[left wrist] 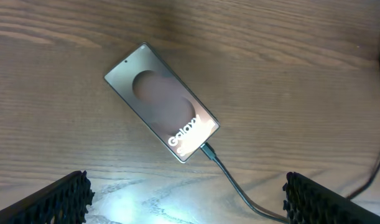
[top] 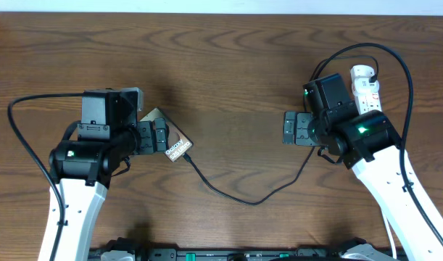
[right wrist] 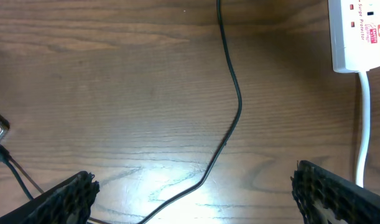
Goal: Plug charger to phone and switch on socket
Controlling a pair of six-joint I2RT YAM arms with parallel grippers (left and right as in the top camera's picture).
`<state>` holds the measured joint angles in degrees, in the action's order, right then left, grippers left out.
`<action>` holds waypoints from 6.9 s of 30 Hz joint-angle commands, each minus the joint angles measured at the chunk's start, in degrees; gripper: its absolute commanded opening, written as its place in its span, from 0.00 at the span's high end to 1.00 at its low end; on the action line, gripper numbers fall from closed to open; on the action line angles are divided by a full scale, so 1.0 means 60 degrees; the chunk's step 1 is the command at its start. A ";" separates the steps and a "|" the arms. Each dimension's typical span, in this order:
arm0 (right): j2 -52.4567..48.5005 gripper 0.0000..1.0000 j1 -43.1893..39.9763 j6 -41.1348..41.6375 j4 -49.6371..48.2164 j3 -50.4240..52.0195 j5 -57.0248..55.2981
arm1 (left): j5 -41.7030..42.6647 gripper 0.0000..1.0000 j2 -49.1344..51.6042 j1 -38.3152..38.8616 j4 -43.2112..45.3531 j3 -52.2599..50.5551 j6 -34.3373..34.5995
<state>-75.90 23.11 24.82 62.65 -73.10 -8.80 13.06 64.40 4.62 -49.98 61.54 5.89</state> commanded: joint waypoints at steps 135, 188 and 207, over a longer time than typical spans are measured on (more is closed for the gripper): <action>0.9165 0.01 -0.2608 -0.2229 -1.4983 1.2087 -0.0280 | -0.0390 0.02 -1.0695 -0.1698 0.7796 -1.0218 -0.0226; 1.2604 0.01 -0.4102 -0.3042 -0.9828 1.2131 0.0463 | -0.0390 0.02 -1.0695 -0.1698 0.7796 -1.0218 -0.0229; 1.2604 0.01 -0.4102 -0.3042 -0.9828 1.2131 0.0459 | -0.0390 0.02 -1.0695 -0.1698 0.7796 -1.0218 -0.0229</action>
<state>-0.82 -1.26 7.14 3.42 -0.38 -6.59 9.93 0.60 -5.48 -0.64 0.84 4.64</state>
